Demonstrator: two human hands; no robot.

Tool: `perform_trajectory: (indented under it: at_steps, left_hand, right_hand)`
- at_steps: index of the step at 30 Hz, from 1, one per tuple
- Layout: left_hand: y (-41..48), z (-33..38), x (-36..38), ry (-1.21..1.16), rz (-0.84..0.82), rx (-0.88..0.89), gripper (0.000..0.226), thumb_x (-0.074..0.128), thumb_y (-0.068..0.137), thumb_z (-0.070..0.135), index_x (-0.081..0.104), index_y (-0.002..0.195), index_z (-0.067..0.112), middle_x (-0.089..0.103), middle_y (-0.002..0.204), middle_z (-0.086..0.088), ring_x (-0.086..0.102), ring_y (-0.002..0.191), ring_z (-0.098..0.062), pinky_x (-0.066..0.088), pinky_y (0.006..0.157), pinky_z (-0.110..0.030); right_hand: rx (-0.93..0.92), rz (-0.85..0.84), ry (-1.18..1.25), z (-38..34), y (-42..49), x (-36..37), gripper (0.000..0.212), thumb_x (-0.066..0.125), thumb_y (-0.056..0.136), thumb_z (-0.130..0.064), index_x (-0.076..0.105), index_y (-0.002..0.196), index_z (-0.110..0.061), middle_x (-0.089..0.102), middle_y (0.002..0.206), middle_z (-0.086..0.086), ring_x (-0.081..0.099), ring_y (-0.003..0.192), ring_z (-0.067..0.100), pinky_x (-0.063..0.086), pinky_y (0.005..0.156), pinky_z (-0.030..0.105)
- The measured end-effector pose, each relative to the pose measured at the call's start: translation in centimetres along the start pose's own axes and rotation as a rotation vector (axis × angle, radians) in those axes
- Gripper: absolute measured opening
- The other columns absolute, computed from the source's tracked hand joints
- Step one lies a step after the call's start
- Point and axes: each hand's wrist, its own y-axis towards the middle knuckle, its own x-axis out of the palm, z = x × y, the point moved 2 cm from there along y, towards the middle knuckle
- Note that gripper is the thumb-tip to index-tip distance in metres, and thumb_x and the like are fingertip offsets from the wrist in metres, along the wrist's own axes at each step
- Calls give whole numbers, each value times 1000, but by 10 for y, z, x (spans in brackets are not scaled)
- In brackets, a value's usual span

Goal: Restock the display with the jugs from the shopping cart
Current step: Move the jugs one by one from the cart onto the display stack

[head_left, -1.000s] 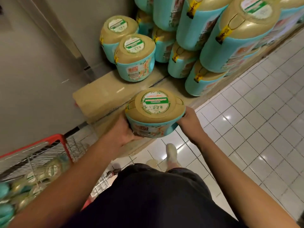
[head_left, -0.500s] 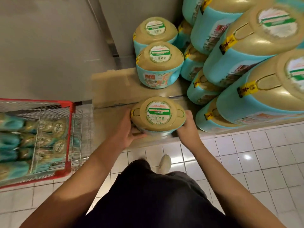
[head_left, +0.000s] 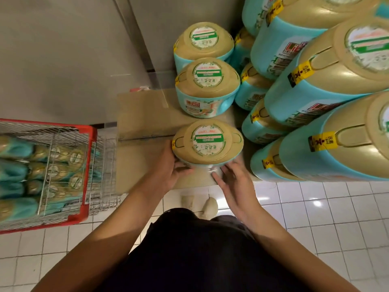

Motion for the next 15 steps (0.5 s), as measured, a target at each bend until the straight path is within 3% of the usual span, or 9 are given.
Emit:
perform_trajectory:
  at_steps: [4, 6, 9, 12, 15]
  left_hand:
    - [15, 19, 15, 6, -7, -12, 56, 30, 109, 57, 63, 138, 22, 67, 137, -9, 65, 120, -32, 52, 103, -63]
    - [23, 30, 21, 44, -14, -11, 58, 28, 109, 57, 62, 139, 20, 65, 139, -11, 68, 111, -29, 55, 99, -60]
    - [33, 44, 30, 61, -29, -7, 56, 31, 108, 58, 65, 132, 20, 65, 138, -13, 69, 108, -30, 60, 87, -54]
    - [38, 51, 33, 74, -54, -23, 49, 34, 106, 60, 69, 115, 27, 69, 131, -9, 70, 107, -29, 61, 83, -51]
    - [40, 51, 33, 70, -63, -41, 52, 31, 106, 62, 68, 119, 29, 70, 130, -8, 70, 109, -28, 62, 80, -49]
  right_hand:
    - [-21, 73, 81, -6, 13, 16, 11, 56, 107, -23, 65, 114, -24, 71, 108, -9, 61, 117, 10, 53, 108, 37]
    - [-45, 98, 112, -12, 20, 22, 24, 55, 108, -23, 67, 128, -18, 72, 112, -6, 62, 124, 13, 52, 109, 39]
    - [-63, 135, 86, -19, 32, 27, 43, 52, 108, -21, 55, 150, -16, 69, 126, -2, 56, 138, 19, 47, 116, 48]
    - [-69, 165, 27, -23, 38, 31, 42, 51, 107, -20, 56, 149, -16, 68, 139, 6, 55, 141, 23, 47, 116, 52]
    - [-88, 183, -28, -22, 40, 32, 43, 51, 106, -22, 57, 147, -17, 67, 140, 5, 58, 137, 19, 51, 111, 50]
